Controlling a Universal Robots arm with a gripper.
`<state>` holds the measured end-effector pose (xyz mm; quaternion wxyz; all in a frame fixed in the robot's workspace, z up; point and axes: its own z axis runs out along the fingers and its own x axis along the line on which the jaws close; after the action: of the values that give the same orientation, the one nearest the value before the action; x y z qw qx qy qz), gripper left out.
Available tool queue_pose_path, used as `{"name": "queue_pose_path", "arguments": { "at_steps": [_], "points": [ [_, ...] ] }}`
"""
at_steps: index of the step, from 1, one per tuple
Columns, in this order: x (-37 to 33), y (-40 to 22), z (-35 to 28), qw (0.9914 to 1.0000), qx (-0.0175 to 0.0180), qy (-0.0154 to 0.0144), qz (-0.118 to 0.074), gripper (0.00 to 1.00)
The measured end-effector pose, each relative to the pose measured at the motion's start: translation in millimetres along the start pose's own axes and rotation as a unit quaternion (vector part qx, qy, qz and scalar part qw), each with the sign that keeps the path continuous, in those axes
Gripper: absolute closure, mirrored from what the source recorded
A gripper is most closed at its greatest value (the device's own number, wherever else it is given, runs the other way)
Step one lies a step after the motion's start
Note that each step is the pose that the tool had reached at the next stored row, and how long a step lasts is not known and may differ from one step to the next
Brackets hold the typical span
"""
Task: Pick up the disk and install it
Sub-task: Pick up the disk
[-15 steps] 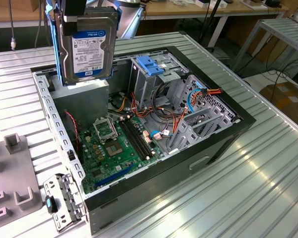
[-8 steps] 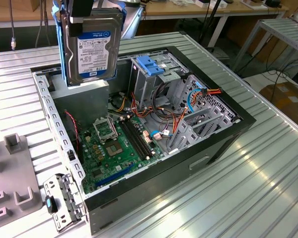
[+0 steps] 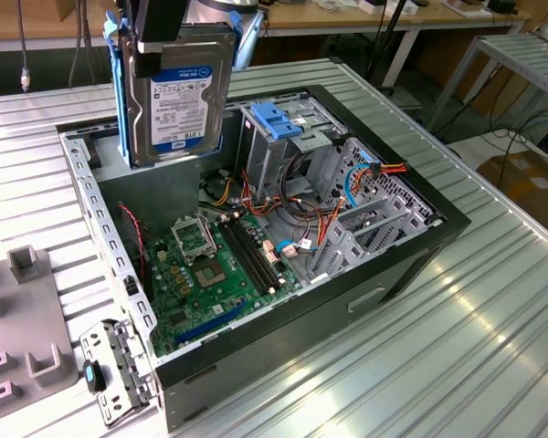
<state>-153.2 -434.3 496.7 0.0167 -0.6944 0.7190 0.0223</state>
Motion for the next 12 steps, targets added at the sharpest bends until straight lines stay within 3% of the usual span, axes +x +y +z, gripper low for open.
{"name": "queue_pose_path", "arguments": {
  "at_steps": [9, 12],
  "points": [
    [0.5, -13.0, 0.0, 1.00000, 0.0000, 0.0001, 0.000, 0.63],
    [0.5, -13.5, 0.1, 1.00000, 0.0000, 0.0000, 0.000, 0.63]
  ]
}}
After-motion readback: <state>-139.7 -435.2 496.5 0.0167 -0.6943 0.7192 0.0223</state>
